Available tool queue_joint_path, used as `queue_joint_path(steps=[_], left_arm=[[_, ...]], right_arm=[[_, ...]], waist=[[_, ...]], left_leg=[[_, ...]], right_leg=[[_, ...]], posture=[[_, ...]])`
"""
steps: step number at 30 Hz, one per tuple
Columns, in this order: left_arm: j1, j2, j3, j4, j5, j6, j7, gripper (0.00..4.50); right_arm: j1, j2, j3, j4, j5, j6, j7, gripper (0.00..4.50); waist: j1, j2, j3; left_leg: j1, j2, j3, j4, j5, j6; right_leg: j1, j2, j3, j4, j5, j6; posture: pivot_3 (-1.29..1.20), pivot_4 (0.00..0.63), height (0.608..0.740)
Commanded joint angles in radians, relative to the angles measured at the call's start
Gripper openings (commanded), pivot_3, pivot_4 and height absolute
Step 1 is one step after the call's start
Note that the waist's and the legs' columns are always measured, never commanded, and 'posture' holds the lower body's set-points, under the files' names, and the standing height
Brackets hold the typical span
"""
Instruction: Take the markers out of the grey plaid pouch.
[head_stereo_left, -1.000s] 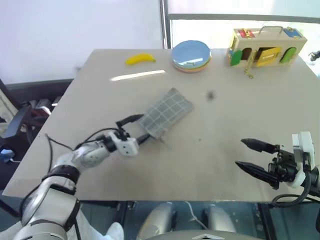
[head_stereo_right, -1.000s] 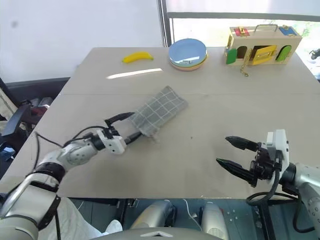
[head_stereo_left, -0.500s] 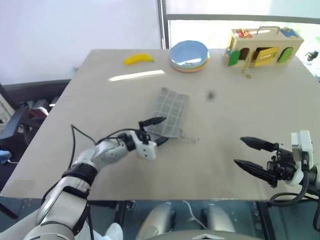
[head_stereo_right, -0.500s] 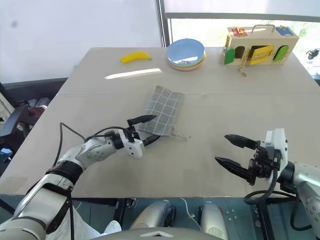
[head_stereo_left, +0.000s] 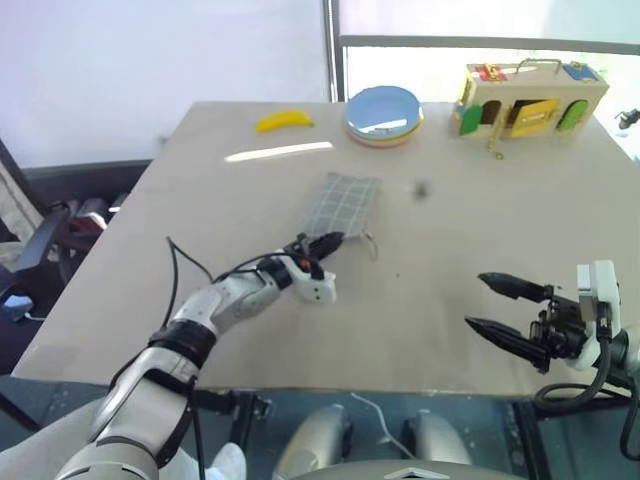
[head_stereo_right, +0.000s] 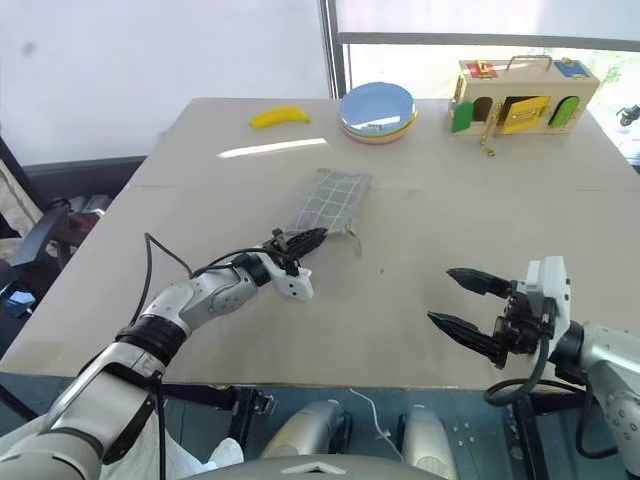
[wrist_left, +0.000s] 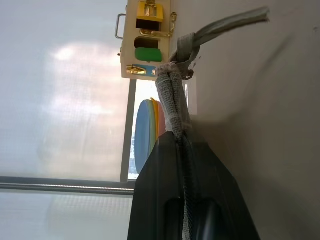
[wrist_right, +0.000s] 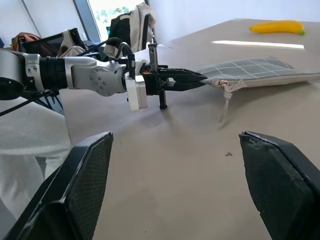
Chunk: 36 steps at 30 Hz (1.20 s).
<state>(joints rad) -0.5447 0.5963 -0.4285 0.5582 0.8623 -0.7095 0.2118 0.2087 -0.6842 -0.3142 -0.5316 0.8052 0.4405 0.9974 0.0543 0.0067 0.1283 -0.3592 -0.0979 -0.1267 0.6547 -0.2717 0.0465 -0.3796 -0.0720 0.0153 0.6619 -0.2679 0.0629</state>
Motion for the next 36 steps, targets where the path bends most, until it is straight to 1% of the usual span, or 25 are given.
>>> queue_joint_path(steps=[1,2,4,5,6,8,10,12,16,21,22,24,29,30,36], left_arm=[[0.018,-0.011,0.056,-0.064,-0.113,-0.021,-0.019,0.05],[0.023,-0.018,0.065,-0.081,-0.138,-0.019,-0.030,0.05],[0.031,-0.032,0.077,-0.124,-0.176,-0.022,-0.054,0.05],[0.033,-0.036,0.078,-0.147,-0.180,-0.031,-0.060,0.05],[0.036,-0.045,0.076,-0.169,-0.193,-0.036,-0.073,0.05],[0.042,-0.057,0.063,-0.202,-0.200,-0.047,-0.099,0.05],[0.054,-0.068,0.054,-0.225,-0.203,-0.065,-0.113,0.05],[0.064,-0.078,0.053,-0.235,-0.209,-0.079,-0.122,0.05],[0.072,-0.085,0.054,-0.241,-0.207,-0.092,-0.139,0.05],[0.077,-0.093,0.061,-0.254,-0.206,-0.093,-0.150,0.05],[0.077,-0.094,0.062,-0.254,-0.206,-0.092,-0.151,0.00],[0.080,-0.095,0.064,-0.256,-0.207,-0.091,-0.153,0.00],[0.094,-0.097,0.064,-0.257,-0.215,-0.085,-0.164,0.00],[0.096,-0.097,0.065,-0.255,-0.215,-0.084,-0.166,0.00],[0.093,-0.091,0.065,-0.246,-0.197,-0.072,-0.173,0.00]], right_arm=[[-0.059,0.013,0.038,-0.014,-0.067,-0.041,-0.053,4.09],[-0.081,0.021,0.055,-0.018,-0.088,-0.041,-0.082,4.09],[-0.134,0.055,0.099,-0.025,-0.137,-0.042,-0.154,4.09],[-0.161,0.074,0.125,-0.026,-0.163,-0.030,-0.201,4.09],[-0.193,0.091,0.159,-0.023,-0.199,-0.013,-0.248,4.09],[-0.249,0.109,0.233,-0.009,-0.288,0.015,-0.324,4.09],[-0.315,0.150,0.285,0.013,-0.323,0.062,-0.397,4.09],[-0.370,0.178,0.323,0.043,-0.347,0.098,-0.436,4.09],[-0.424,0.178,0.391,0.108,-0.422,0.152,-0.472,4.09],[-0.456,0.199,0.391,0.126,-0.385,0.233,-0.463,4.09],[-0.461,0.202,0.388,0.127,-0.381,0.242,-0.463,3.60],[-0.469,0.204,0.384,0.127,-0.383,0.252,-0.463,2.76],[-0.488,0.216,0.378,0.121,-0.382,0.261,-0.466,0.18],[-0.490,0.217,0.377,0.116,-0.380,0.265,-0.467,0.03],[-0.495,0.214,0.367,0.091,-0.374,0.277,-0.466,0.03]], waist=[[-0.003,-0.003,0.002],[-0.006,-0.007,0.004],[-0.010,-0.010,0.006],[-0.014,-0.011,0.006],[-0.015,-0.011,0.006],[-0.021,-0.011,0.006],[-0.030,-0.012,0.006],[-0.040,-0.012,0.006],[-0.041,-0.012,0.006],[-0.041,-0.012,0.006],[-0.041,-0.012,0.006],[-0.042,-0.012,0.006],[-0.042,-0.012,0.006],[-0.042,-0.012,0.006],[-0.042,-0.012,0.006]], left_leg=[[-0.001,0.000,0.000,0.000,0.000,0.000],[-0.002,0.000,0.000,0.000,0.001,0.001],[-0.008,-0.001,-0.001,0.000,0.001,0.001],[-0.010,-0.002,0.000,0.000,0.003,-0.003],[-0.019,-0.002,0.000,0.000,0.003,-0.003],[-0.027,-0.003,0.001,0.001,0.003,-0.003],[-0.036,-0.003,0.003,0.001,0.004,-0.003],[-0.038,-0.003,0.002,0.001,0.004,-0.003],[-0.037,-0.003,0.003,0.002,0.004,-0.003],[-0.036,-0.003,0.003,0.002,0.004,-0.003],[-0.036,-0.003,0.003,0.002,0.004,-0.003],[-0.036,-0.003,0.003,0.002,0.004,-0.003],[-0.036,-0.003,0.003,0.002,0.004,-0.003],[-0.036,-0.003,0.003,0.002,0.004,-0.003],[-0.036,-0.003,0.003,0.003,0.004,-0.003]], right_leg=[[0.000,0.000,0.000,0.000,0.000,0.000],[-0.001,0.000,0.000,0.000,0.000,0.000],[-0.007,0.000,0.000,-0.001,0.003,-0.005],[-0.010,-0.001,0.000,-0.001,0.004,-0.007],[-0.017,-0.001,0.001,-0.001,0.004,-0.007],[-0.027,-0.001,0.002,0.000,0.004,-0.007],[-0.036,-0.001,0.003,0.000,0.004,-0.007],[-0.037,-0.002,0.002,-0.002,0.004,-0.007],[-0.037,-0.002,0.002,-0.001,0.004,-0.007],[-0.036,-0.001,0.002,0.001,0.005,-0.008],[-0.036,-0.001,0.002,0.001,0.005,-0.008],[-0.036,-0.001,0.002,0.001,0.005,-0.008],[-0.036,-0.001,0.002,0.001,0.005,-0.008],[-0.036,-0.001,0.002,0.001,0.005,-0.008],[-0.036,-0.001,0.002,0.001,0.005,-0.008]], posture=[[0.00,0.150,0.740],[0.00,0.150,0.740],[0.00,0.150,0.740],[0.00,0.150,0.740],[0.00,0.150,0.740],[0.00,0.150,0.740],[0.00,0.150,0.740],[0.00,0.150,0.740],[0.00,0.150,0.740],[0.00,0.150,0.740],[0.00,0.150,0.740],[0.00,0.150,0.740],[0.00,0.150,0.740],[0.00,0.150,0.740],[0.00,0.150,0.740]])
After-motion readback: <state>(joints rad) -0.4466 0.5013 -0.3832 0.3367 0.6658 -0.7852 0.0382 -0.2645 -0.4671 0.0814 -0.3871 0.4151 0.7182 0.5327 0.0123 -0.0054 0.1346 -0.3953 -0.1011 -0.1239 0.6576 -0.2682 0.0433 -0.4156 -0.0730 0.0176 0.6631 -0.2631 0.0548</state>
